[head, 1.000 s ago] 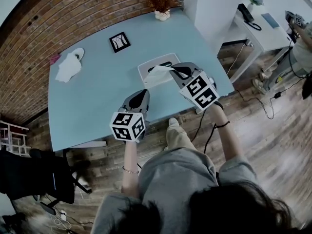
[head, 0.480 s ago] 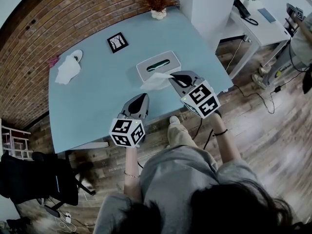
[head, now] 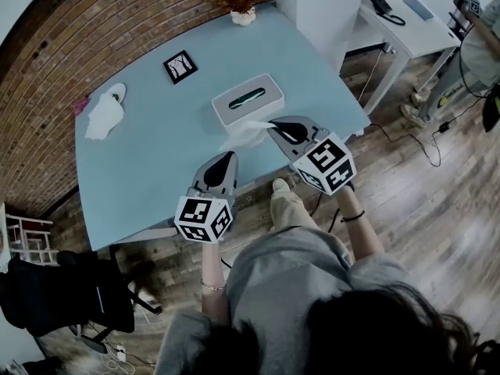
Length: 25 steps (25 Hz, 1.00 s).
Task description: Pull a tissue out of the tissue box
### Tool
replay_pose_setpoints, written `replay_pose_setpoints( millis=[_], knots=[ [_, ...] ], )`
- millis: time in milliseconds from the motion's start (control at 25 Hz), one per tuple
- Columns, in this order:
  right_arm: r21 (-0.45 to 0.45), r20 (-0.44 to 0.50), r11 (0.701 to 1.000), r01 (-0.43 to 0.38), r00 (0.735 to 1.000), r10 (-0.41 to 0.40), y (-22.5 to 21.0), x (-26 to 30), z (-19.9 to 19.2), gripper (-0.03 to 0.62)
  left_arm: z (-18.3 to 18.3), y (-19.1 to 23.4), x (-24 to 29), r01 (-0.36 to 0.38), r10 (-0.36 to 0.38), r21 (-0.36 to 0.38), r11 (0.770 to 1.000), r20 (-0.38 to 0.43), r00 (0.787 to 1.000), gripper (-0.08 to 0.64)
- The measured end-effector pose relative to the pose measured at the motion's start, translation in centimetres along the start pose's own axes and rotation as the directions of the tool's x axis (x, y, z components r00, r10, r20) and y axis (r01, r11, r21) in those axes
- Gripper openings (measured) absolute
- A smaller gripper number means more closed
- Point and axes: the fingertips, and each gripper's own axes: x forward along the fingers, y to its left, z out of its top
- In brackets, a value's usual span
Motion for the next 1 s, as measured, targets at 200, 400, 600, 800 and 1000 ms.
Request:
replay_pose_setpoints(
  millis=[200,400,600,800,1000],
  knots=[
    [0.013,0.022,1.000,0.001,1.000,-0.001,0.6,-0.5,0.0,0.002,-0.1,-0.4,-0.4,0.010,-0.010,-0.003,1.000,0.002,1.000,0.003],
    [0.014,0.028,1.000,0.000,1.000,0.000,0.7,-0.8,-0.1,0.002,-0.1,-0.6,-0.5,0.010,-0.010,0.000,1.000,0.007,1.000,0.003],
    [0.014,0.028,1.000,0.005,1.000,-0.005,0.5,-0.9,-0.3,0.002,0.0,-0.6,-0.8,0.007,-0.007,-0.001,1.000,0.012,1.000,0.003],
    [0.018,0.023,1.000,0.005,1.000,-0.005,0.5,-0.9,-0.6,0.002,0.0,-0.5,-1.0,-0.001,0.001,0.005,1.000,0.006,1.000,0.003],
    [0.020,0.025,1.000,0.002,1.000,-0.002,0.7,-0.9,-0.7,0.002,-0.2,-0.3,-1.1,-0.005,0.005,0.004,1.000,0.003,1.000,0.003]
  ],
)
